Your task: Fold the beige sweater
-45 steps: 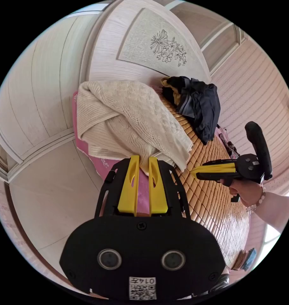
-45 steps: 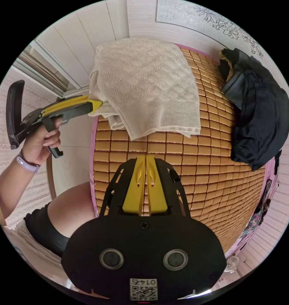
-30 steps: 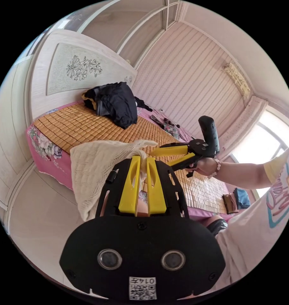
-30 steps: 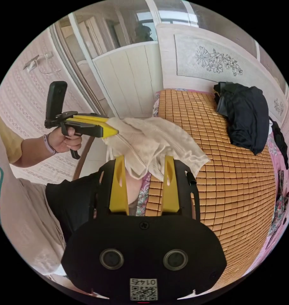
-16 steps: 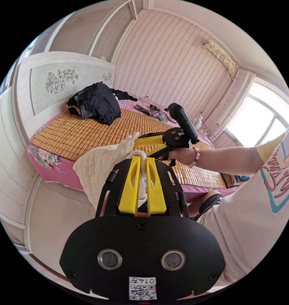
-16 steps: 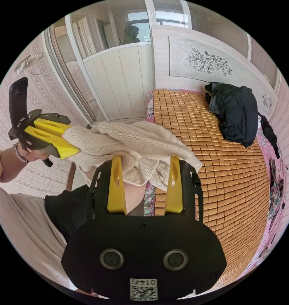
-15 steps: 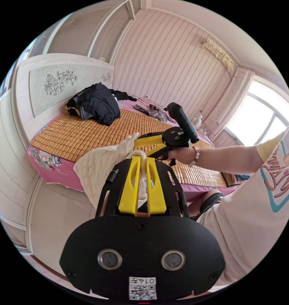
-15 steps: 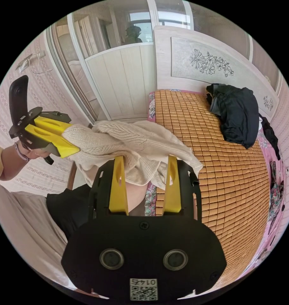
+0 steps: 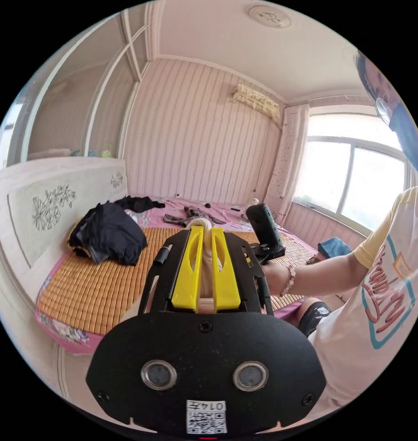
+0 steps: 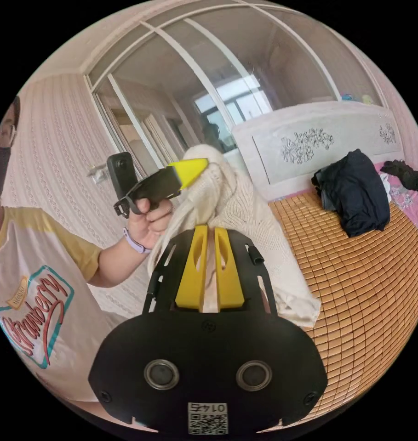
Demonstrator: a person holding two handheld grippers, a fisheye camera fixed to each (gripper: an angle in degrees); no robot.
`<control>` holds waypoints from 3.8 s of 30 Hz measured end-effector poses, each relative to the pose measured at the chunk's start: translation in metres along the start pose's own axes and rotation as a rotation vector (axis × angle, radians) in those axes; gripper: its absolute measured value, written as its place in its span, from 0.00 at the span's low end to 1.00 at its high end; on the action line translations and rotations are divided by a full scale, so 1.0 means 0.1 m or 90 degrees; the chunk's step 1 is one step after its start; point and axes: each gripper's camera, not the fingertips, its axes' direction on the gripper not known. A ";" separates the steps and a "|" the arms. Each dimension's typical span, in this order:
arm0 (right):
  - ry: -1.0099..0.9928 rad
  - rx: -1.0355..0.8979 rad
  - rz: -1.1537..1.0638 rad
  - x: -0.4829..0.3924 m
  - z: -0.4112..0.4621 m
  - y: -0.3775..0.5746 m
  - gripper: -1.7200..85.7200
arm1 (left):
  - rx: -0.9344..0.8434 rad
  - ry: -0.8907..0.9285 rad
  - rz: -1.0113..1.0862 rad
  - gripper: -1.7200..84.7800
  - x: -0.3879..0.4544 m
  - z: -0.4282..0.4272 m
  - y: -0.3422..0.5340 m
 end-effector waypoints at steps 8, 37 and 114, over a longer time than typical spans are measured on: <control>0.146 0.225 -0.071 -0.77 -2.02 0.19 0.04 | 0.087 0.256 0.256 0.03 1.01 0.63 -1.27; 0.534 -0.067 0.550 1.03 -3.26 3.25 0.16 | -0.417 0.105 -0.271 0.14 0.08 3.95 1.34; 0.349 -0.092 0.438 2.01 -2.69 2.75 0.14 | -0.448 0.132 -0.263 0.04 -1.73 4.98 1.13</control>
